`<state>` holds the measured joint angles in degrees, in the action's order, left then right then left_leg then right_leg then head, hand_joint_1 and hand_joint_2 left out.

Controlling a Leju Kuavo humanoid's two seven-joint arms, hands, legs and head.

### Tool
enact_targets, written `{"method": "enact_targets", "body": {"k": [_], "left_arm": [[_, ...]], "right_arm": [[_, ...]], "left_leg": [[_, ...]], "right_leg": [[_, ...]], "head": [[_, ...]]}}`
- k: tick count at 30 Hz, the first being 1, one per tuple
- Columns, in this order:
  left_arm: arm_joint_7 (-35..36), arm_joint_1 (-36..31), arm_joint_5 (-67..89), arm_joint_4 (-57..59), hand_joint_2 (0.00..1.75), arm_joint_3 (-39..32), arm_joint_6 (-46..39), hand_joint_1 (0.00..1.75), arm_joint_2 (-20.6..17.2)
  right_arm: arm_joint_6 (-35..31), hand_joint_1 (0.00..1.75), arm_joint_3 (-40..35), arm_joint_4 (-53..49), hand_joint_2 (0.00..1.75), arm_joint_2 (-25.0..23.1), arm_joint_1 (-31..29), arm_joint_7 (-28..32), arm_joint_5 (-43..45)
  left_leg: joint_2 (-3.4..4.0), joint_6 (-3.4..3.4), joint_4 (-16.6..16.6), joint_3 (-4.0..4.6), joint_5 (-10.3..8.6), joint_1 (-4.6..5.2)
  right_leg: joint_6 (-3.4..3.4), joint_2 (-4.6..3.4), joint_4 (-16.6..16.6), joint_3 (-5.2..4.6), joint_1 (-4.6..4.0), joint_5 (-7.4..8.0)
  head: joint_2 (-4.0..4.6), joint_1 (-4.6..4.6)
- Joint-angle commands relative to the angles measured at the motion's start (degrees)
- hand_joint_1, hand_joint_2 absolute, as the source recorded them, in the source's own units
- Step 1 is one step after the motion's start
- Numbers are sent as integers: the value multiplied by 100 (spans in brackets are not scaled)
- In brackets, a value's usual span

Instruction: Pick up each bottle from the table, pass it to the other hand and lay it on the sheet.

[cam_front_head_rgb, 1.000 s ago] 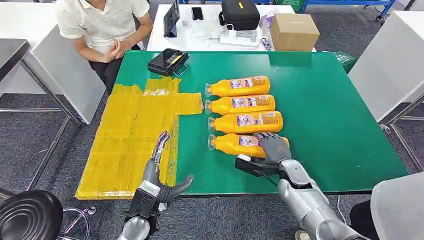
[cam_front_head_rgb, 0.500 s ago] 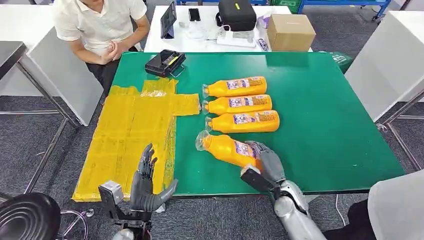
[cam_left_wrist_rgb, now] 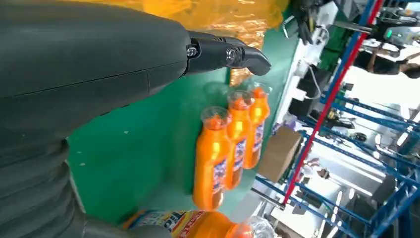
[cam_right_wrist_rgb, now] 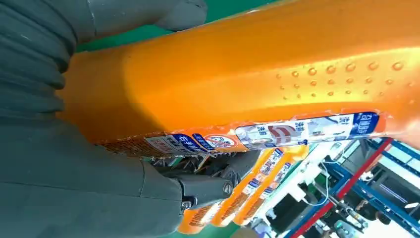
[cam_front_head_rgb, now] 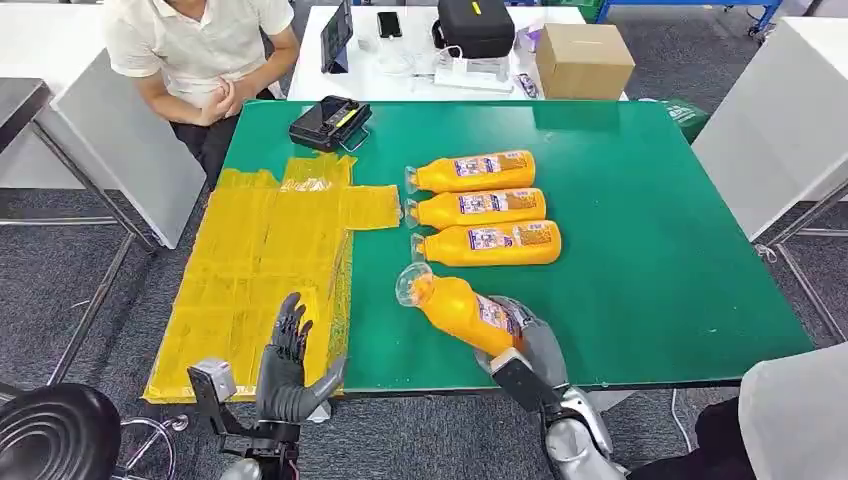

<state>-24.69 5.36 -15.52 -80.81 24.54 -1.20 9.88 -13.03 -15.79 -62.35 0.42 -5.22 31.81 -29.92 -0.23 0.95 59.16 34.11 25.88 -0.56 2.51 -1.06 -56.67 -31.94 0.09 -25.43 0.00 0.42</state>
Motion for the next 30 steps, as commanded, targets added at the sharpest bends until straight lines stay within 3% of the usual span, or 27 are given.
{"method": "enact_targets", "body": {"k": [1, 8, 10, 16, 20, 30], "left_arm": [[-67, -303, -103, 184, 175, 499, 228, 0, -203], [105, -522, -434, 418, 175, 363, 149, 0, -39], [140, -517, -501, 429, 175, 403, 200, 0, -83], [440, -550, -807, 587, 175, 529, 431, 0, -135], [638, -691, -1074, 835, 175, 497, 338, 0, -56], [576, -1172, -1349, 1047, 175, 629, 249, 0, 82]], "right_arm": [[64, 175, 185, 58, 175, -299, -186, 155, 343], [-162, 175, 55, 102, 175, -519, -364, 402, 724], [-118, 155, -49, 187, 175, -515, -397, 371, 743], [-119, 175, -434, 523, 175, -623, -628, 389, 614], [-281, 166, -780, 655, 175, -697, -819, 355, 422], [-240, 168, -1365, 950, 175, -751, -1040, 430, 562]], "left_leg": [[4, -3, -5, 5, -5, 4], [2, -5, -8, 31, -14, 5], [2, -3, -9, 35, -14, 4], [8, -4, -22, 32, -17, 7], [8, -4, -10, 46, -13, 3], [-9, -1, -9, 53, -19, 2]], "right_leg": [[-5, 4, -1, -7, 3, 3], [-7, 11, -3, -29, 4, 7], [-5, 8, 1, -30, 3, 6], [-9, 9, 9, -26, 5, 9], [-5, 0, 0, -41, 2, 7], [-4, 20, 0, -41, 2, 4]], "head": [[0, -2], [0, -2], [0, -2], [0, -2], [0, 0], [0, -2]]}}
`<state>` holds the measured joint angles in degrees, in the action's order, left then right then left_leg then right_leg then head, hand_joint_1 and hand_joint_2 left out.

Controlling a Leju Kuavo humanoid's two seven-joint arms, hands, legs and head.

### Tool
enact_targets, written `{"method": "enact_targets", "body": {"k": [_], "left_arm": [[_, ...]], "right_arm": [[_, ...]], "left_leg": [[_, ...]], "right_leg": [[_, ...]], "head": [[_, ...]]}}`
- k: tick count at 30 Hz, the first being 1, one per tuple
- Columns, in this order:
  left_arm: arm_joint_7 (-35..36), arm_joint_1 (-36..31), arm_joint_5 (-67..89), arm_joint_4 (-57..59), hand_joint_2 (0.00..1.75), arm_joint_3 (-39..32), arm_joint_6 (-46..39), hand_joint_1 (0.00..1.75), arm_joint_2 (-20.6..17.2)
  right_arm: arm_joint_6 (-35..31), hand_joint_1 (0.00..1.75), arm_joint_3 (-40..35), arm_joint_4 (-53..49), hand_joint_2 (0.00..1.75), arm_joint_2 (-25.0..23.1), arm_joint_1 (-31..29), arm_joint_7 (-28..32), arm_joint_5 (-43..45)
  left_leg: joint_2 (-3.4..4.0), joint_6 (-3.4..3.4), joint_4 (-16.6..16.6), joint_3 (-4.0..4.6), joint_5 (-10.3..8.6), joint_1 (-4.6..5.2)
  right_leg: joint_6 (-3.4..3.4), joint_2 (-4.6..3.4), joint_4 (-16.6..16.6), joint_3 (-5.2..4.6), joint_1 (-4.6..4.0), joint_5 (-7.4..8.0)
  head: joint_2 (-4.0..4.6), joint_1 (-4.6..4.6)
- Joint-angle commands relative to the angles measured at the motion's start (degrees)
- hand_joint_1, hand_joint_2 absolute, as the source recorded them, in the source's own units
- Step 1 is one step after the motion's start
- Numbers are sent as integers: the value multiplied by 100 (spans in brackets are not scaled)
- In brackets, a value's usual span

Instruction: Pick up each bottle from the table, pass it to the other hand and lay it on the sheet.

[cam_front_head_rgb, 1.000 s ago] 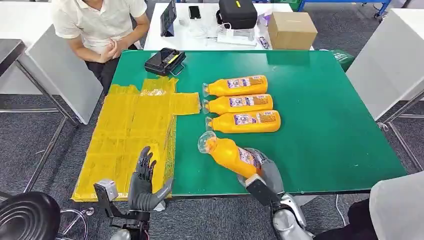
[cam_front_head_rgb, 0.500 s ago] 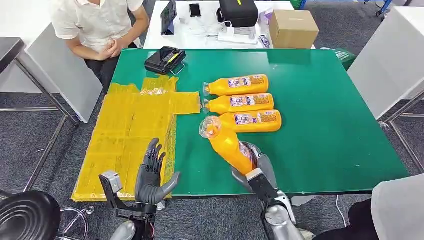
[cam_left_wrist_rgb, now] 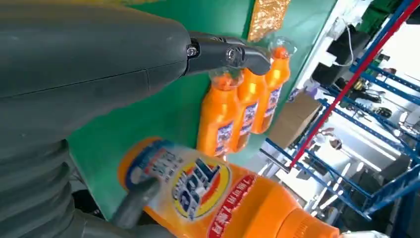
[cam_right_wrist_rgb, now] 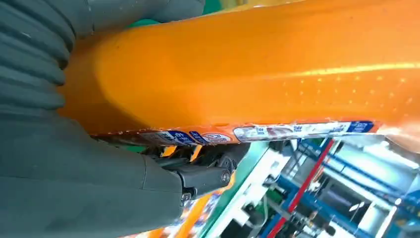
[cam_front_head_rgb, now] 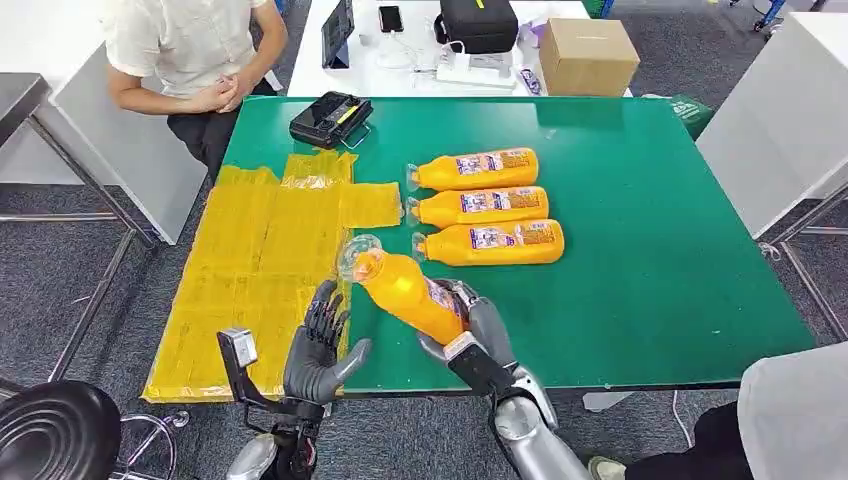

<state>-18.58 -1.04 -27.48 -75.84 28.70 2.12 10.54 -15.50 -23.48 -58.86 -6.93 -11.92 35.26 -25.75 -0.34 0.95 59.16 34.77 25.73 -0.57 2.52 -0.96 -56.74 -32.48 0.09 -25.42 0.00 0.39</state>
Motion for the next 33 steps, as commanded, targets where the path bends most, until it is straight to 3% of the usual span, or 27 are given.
{"method": "enact_targets", "body": {"k": [1, 2, 10, 24, 33], "left_arm": [[-47, -539, -176, 538, 175, 221, -82, 0, 16], [-98, -547, -184, 510, 175, 235, -65, 0, 6], [-532, -405, 292, -110, 175, 511, -74, 0, -175], [-473, -459, 368, 116, 175, 551, -20, 0, -147], [-262, -518, -105, 277, 175, 369, -45, 0, -27]], "right_arm": [[-3, 161, -622, 624, 175, -20, -372, 89, 152], [19, 154, -650, 659, 175, -26, -387, 87, 175], [63, 147, -687, 966, 175, -106, -515, 71, 380], [-96, 164, -826, 1146, 175, -148, -791, -51, 249], [-256, 157, -1089, 951, 175, -96, -766, -68, 2]], "left_leg": [[2, -1, -5, -8, -3, 1], [1, -1, -8, -10, -3, 3], [7, -2, -3, 5, 0, 2], [3, -2, -6, 3, -2, 4], [0, -2, -8, 1, -4, 6]], "right_leg": [[-3, 5, 5, 8, -1, 3], [-3, 7, 6, 11, 2, 2], [-3, 0, 2, -5, 1, 2], [-3, 4, 2, -3, 3, 2], [-4, 9, 2, -2, 4, 2]], "head": [[0, 2], [0, 0], [0, 0], [0, 0], [0, 0]]}}
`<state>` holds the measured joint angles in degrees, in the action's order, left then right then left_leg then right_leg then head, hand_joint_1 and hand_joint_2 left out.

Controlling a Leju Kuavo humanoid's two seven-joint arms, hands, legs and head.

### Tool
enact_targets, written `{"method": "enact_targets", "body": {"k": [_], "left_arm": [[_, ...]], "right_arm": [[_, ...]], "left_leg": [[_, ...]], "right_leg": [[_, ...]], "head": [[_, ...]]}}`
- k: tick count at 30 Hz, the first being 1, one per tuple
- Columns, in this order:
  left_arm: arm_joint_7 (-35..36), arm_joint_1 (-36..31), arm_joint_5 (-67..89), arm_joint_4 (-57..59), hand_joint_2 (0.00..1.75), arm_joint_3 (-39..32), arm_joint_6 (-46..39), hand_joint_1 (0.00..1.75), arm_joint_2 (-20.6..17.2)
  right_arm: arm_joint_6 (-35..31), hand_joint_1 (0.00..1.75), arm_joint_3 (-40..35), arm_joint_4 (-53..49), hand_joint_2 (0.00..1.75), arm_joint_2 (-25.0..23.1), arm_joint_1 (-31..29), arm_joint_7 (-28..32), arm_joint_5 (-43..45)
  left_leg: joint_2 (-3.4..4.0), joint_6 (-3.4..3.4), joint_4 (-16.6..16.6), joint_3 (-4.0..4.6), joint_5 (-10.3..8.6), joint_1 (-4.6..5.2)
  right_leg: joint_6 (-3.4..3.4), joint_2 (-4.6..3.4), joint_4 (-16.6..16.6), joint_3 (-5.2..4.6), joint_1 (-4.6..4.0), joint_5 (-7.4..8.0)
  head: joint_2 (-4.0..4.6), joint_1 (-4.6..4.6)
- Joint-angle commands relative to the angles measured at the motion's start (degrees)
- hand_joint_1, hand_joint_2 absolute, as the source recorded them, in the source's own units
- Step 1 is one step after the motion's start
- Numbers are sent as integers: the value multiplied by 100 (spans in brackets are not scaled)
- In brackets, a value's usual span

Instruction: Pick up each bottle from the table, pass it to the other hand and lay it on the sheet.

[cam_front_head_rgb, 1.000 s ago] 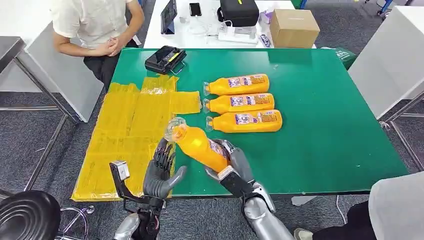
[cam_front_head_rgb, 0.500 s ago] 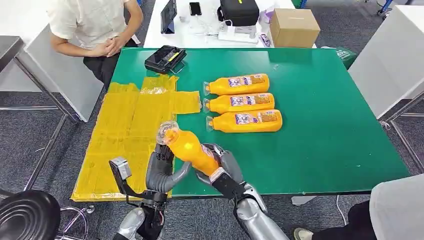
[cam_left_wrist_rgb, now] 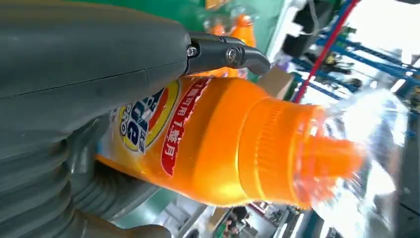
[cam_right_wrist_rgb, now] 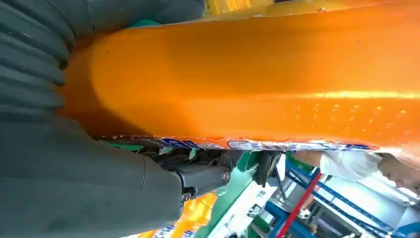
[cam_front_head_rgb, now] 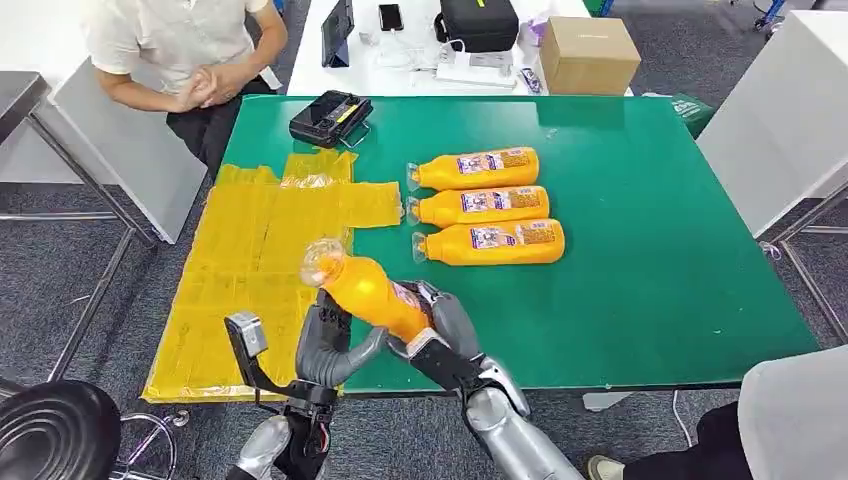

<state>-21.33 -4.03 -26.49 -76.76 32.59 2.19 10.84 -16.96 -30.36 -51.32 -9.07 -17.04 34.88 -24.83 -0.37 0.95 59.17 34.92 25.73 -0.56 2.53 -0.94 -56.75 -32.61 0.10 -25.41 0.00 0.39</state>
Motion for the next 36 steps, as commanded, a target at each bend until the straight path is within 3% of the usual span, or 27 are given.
{"method": "enact_targets", "body": {"k": [1, 4, 6, 7, 13, 14, 16, 17, 22, 25, 26, 27, 28, 29, 30, 36], "left_arm": [[14, -219, -204, 369, 175, -20, -51, 0, -58], [6, -223, -267, 317, 175, -67, -68, 0, -52], [-4, -251, -362, 265, 175, -76, -100, 0, -42], [-2, -262, -369, 256, 175, -75, -105, 0, -35], [7, -343, -404, 233, 175, -27, -151, 0, -19], [6, -360, -406, 232, 175, -19, -152, 0, -20], [-5, -396, -464, 244, 175, -12, -137, 0, -18], [-16, -417, -527, 250, 175, -6, -87, 175, -19], [-6, -449, -660, 256, 175, 32, 99, 175, -40], [69, -464, -817, 308, 175, 23, 227, 175, -37], [89, -472, -855, 333, 175, 21, 256, 175, -39], [111, -475, -907, 363, 175, 11, 276, 175, -34], [140, -475, -957, 376, 175, 11, 301, 175, -40], [140, -475, -957, 376, 175, 11, 301, 175, -40], [167, -462, -1020, 396, 175, 6, 323, 175, -52], [97, -392, -981, 327, 175, -55, 221, 175, -107]], "right_arm": [[-110, 157, -401, 197, 175, 118, -254, -31, -89], [-127, 155, -460, 195, 175, 120, -242, -22, -140], [-19, 140, -527, 250, 175, 87, -228, 50, -40], [-20, 140, -529, 260, 175, 80, -219, 57, -28], [121, 162, -612, 397, 175, 43, -238, 158, 59], [135, 175, -636, 408, 175, 38, -248, 178, 59], [181, 175, -703, 457, 175, 26, -280, 223, 69], [217, 169, -742, 490, 175, 14, -302, 249, 86], [250, 166, -799, 558, 175, -9, -335, 309, 129], [245, 154, -785, 569, 175, -15, -343, 357, 191], [252, 141, -771, 559, 175, -21, -340, 382, 225], [271, 70, -746, 521, 175, -28, -322, 414, 287], [274, 28, -744, 492, 175, -22, -310, 428, 311], [274, 28, -744, 492, 175, -22, -310, 428, 311], [247, 0, -737, 426, 175, -30, -282, 454, 345], [199, 0, -717, 206, 175, -38, -141, 499, 441]], "left_leg": [[3, -2, -4, -7, -2, 2], [3, -1, -4, -9, -2, 3], [3, -1, -6, -10, -3, 4], [5, -2, -8, -17, -2, 5], [2, -2, -7, -14, -3, 3], [-1, -2, -5, -9, -3, 3], [3, -2, -5, -12, -3, 4], [5, -2, -3, -9, -2, 2], [2, -3, -6, -11, -3, 3], [0, -2, -5, -10, -3, 2], [-1, -1, -4, -6, -2, 2], [-1, -2, -5, -10, -3, 2], [-2, -2, -5, -6, -3, 2], [-2, -2, -7, -12, -4, 3], [-1, -2, -4, -4, -3, 1], [0, -3, -6, -11, -2, 2]], "right_leg": [[-3, 4, 2, 5, 1, 2], [-3, 5, 1, 7, 2, 1], [-3, 6, 2, 8, 2, 1], [-5, 7, 3, 14, 3, 1], [-5, 9, 3, 12, 1, 1], [-4, 10, 1, 9, 2, 0], [-4, 7, 1, 9, 2, 1], [-4, 4, 1, 7, 0, 2], [-5, 9, 2, 10, 2, 2], [-4, 9, 2, 9, 1, 1], [-3, 7, 1, 5, 1, 1], [-4, 10, 2, 9, 1, 1], [-3, 9, 1, 5, 2, 1], [-5, 12, 3, 11, 2, 1], [-3, 8, 2, 4, 0, 1], [-5, 9, 3, 9, 0, 0]], "head": [[0, 0], [0, 0], [0, 2], [0, 0], [0, 0], [0, 0], [0, 0], [0, 0], [0, 0], [0, 0], [0, 0], [0, 0], [0, 0], [0, 2], [0, 0], [0, 0]]}}
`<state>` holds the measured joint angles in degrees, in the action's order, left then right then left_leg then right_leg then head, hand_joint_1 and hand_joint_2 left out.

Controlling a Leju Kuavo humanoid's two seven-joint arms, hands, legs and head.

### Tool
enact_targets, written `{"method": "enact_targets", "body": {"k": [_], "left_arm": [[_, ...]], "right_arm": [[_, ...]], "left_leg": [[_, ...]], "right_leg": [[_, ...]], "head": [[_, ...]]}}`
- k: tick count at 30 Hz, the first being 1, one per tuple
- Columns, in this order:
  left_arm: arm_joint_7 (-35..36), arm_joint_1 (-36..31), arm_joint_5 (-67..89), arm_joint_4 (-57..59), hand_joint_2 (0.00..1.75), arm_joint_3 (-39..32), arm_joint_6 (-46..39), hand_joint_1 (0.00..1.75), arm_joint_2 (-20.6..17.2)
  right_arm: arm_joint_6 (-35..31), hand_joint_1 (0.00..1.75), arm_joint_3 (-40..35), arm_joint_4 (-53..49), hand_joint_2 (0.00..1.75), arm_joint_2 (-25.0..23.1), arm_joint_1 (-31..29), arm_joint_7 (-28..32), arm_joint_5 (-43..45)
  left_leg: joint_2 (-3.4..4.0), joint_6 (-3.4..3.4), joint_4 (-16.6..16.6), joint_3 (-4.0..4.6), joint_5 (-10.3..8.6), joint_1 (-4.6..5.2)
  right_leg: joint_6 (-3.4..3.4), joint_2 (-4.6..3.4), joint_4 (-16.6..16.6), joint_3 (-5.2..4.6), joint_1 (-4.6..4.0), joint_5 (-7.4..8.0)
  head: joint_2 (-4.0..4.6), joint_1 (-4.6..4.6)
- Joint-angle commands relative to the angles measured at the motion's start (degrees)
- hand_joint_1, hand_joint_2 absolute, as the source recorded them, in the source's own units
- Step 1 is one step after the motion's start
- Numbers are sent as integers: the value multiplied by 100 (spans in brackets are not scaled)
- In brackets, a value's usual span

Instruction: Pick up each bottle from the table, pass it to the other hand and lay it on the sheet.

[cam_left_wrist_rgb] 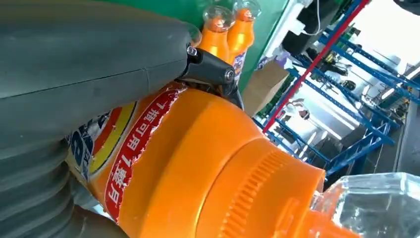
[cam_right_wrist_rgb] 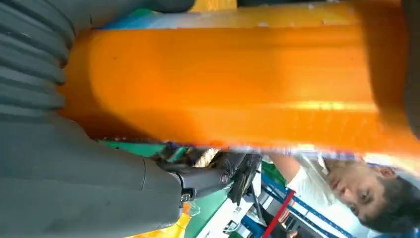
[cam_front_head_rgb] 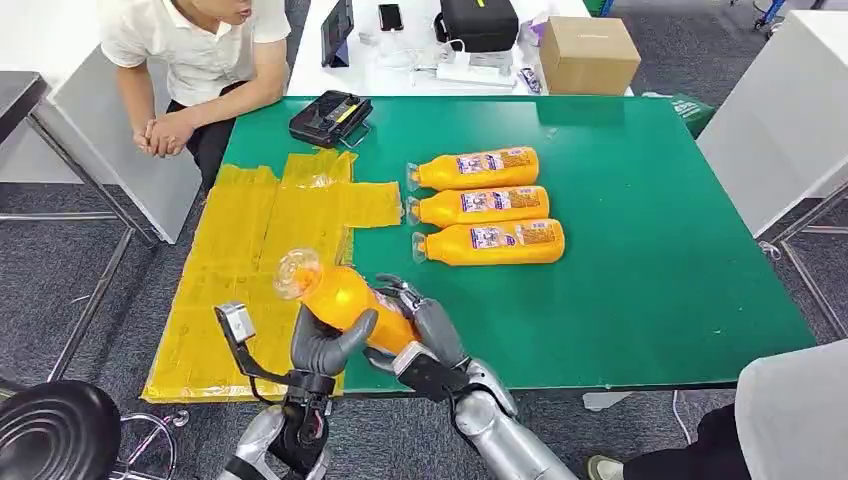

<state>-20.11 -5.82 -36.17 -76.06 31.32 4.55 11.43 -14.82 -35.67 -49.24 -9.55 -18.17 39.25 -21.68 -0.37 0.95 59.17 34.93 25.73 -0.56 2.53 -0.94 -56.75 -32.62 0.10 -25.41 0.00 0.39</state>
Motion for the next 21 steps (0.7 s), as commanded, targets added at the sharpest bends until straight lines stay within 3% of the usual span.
{"method": "enact_targets", "body": {"k": [1, 2, 3, 5, 7, 11, 16, 19, 21], "left_arm": [[-19, -214, -20, 246, 175, 62, -9, 175, -184], [-19, -214, -20, 246, 175, 62, -9, 175, -184], [-213, -203, 296, 159, 175, 4, -323, 175, -199], [-306, -196, 574, 68, 175, -68, -607, 175, -211], [-531, -299, 1561, 65, 175, -183, -1571, 175, -316], [-729, -361, 2127, 86, 175, -465, -2055, 175, -338], [-1232, -549, 3669, 150, 175, -1007, -3512, 175, -348], [-1043, -799, 4768, 510, 175, -1072, -4091, 175, -466], [-1019, -863, 4815, 579, 175, -1196, -4031, 175, -445]], "right_arm": [[-24, 0, -191, -13, 175, 10, -9, 64, 127], [-24, 0, -191, -13, 175, 10, -9, 64, 127], [-113, 0, -184, -104, 0, 35, 63, 69, 106], [-209, 0, -207, -207, 0, 79, 141, 75, 53], [-419, 0, -223, -422, 0, 168, 310, 74, -42], [-549, 0, -239, -579, 0, 245, 434, 36, -136], [-631, 0, -174, -631, 0, 219, 488, 38, -256], [-592, 0, -138, -608, 0, 166, 458, 60, -266], [-577, 0, -120, -594, 0, 148, 444, 70, -276]], "left_leg": [[1, -4, -8, -17, -2, 2], [-1, -2, -7, -11, -2, 2], [0, -3, -9, -15, -2, 2], [-1, -2, -3, -4, -1, -1], [-2, -3, -9, -17, -2, 3], [-3, -2, -5, -7, -3, 0], [1, -3, -5, -10, -4, 1], [0, -3, -4, -6, -4, 0], [-2, -3, -7, -7, -8, 1]], "right_leg": [[-6, 11, 5, 16, 0, 0], [-4, 9, 3, 10, 1, 0], [-6, 11, 5, 14, 1, 0], [-3, 7, 3, 5, -1, 1], [-6, 14, 5, 17, 1, -1], [-4, 9, 3, 7, -1, 1], [-5, 8, 2, 8, 0, 2], [-5, 8, 0, 5, -1, 1], [-5, 11, 1, 6, 0, 3]], "head": [[0, 0], [0, 0], [0, 2], [0, 0], [0, 0], [0, 2], [0, 2], [0, 2], [0, 0]]}}
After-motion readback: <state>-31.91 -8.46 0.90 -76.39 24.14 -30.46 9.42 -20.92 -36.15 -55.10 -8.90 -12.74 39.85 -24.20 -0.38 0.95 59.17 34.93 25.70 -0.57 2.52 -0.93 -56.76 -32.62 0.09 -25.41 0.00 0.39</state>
